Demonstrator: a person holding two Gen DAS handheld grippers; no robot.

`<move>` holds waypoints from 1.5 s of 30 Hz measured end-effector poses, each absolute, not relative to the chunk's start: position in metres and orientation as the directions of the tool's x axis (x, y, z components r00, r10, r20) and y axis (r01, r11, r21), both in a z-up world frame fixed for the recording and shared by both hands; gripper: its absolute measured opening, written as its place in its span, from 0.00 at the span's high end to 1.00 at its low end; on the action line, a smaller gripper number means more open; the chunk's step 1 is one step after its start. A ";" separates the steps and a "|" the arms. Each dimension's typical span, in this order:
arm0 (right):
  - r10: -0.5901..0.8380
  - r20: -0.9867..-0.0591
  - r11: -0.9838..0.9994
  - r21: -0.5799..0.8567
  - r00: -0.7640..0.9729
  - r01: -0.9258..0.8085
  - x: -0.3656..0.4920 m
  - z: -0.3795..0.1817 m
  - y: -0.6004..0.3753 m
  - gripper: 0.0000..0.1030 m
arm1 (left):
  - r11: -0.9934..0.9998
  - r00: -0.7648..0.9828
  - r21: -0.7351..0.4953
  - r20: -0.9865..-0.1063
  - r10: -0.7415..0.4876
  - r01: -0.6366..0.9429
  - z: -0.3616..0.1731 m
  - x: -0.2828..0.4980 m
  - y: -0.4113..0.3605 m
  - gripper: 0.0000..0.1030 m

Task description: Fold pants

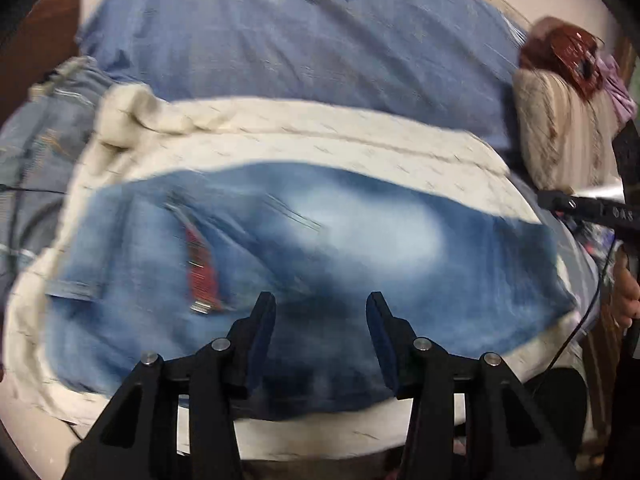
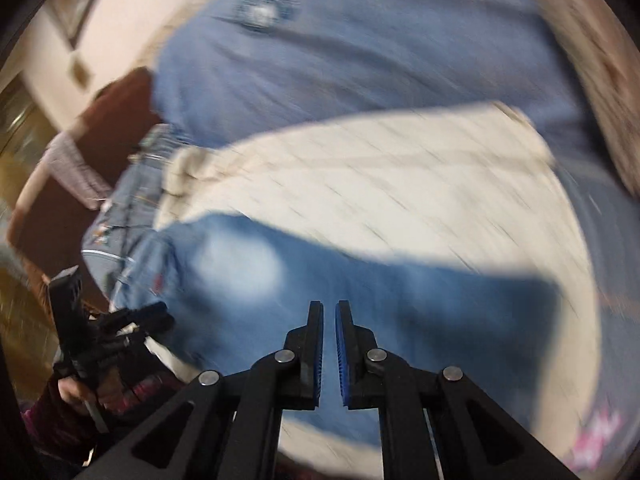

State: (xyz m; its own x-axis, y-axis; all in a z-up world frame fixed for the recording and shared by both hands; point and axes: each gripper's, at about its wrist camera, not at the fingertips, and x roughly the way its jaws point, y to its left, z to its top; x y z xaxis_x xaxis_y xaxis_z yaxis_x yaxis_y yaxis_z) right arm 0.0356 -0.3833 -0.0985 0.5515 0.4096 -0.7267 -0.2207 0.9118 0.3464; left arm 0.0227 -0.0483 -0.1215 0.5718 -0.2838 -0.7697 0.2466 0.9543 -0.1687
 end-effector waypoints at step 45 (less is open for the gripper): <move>0.465 -0.810 0.829 0.258 0.357 -0.496 0.178 -0.169 -0.198 0.52 | 0.971 0.467 -0.109 -0.862 -0.199 0.211 -0.166 0.033 -0.008 0.50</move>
